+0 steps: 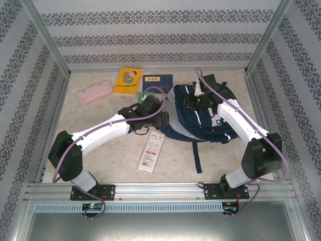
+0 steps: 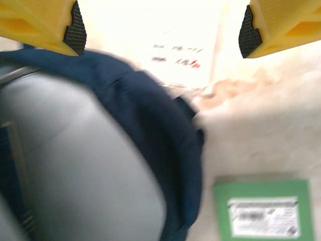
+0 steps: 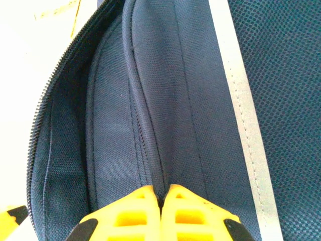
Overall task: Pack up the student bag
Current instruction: Close the student bag at the middle-right of the table, then rotate the ruler set bag at the center of the table.
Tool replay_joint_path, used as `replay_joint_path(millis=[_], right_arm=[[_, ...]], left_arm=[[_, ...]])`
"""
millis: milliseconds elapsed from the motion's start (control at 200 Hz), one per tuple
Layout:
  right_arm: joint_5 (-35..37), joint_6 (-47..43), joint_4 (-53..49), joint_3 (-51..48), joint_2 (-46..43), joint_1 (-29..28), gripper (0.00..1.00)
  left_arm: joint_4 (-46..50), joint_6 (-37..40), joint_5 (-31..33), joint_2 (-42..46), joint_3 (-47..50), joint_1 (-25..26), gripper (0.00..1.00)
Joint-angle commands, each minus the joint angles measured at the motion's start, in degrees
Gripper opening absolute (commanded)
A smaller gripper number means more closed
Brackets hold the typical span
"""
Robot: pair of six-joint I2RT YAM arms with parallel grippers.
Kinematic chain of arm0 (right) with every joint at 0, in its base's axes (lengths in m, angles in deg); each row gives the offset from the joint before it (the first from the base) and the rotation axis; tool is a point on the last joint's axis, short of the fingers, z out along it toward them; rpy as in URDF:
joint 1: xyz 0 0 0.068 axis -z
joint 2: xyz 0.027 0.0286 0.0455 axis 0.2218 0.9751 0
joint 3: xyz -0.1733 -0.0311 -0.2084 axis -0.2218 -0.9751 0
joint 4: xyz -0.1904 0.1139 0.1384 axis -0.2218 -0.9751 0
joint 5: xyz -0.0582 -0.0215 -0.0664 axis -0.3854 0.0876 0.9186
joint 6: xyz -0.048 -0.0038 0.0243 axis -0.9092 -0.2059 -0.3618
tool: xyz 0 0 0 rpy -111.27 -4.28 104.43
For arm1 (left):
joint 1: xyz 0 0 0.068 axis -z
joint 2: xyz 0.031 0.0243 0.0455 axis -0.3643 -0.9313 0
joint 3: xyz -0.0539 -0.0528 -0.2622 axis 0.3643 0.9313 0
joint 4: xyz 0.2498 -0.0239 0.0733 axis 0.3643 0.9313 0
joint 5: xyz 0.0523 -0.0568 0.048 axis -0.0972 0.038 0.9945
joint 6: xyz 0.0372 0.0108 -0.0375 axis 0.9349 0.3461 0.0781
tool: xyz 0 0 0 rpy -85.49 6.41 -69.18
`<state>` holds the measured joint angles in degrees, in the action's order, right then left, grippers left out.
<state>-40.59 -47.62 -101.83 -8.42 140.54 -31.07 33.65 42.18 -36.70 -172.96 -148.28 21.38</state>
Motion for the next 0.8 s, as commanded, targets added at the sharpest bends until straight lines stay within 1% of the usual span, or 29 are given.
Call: replay_joint_path(millis=[0,155,320,455,654,729,794], right_arm=[[-1.6,0.4,4.9,0.3,1.0,-1.2,0.0],[-1.7,0.3,5.4,0.8,2.4,-2.6,0.0],[-1.8,0.5,5.3,0.8,3.0,-2.7,0.0],[-1.8,0.6,5.3,0.6,3.3,-2.8,0.0],[-1.4,0.5,4.9,0.0,5.3,-3.6,0.0],[-0.7,0.8,4.9,-0.2,6.0,-4.4,0.09],[-0.4,1.0,5.1,-0.2,6.7,-5.8,0.13]], left_arm=[[7.8,3.4,3.6,-0.6,2.1,-0.6,0.81],[7.7,3.9,1.3,-3.7,5.3,-0.6,0.83],[6.8,4.8,-2.4,-8.3,5.5,-0.6,0.84],[5.1,5.4,-3.4,-10.5,5.9,-0.3,0.83],[7.5,4.6,1.0,-15.3,5.4,-0.4,0.82],[8.8,3.7,2.7,-17.6,5.3,-0.8,0.82],[10.2,2.5,4.5,-19.1,5.5,-1.4,0.82]])
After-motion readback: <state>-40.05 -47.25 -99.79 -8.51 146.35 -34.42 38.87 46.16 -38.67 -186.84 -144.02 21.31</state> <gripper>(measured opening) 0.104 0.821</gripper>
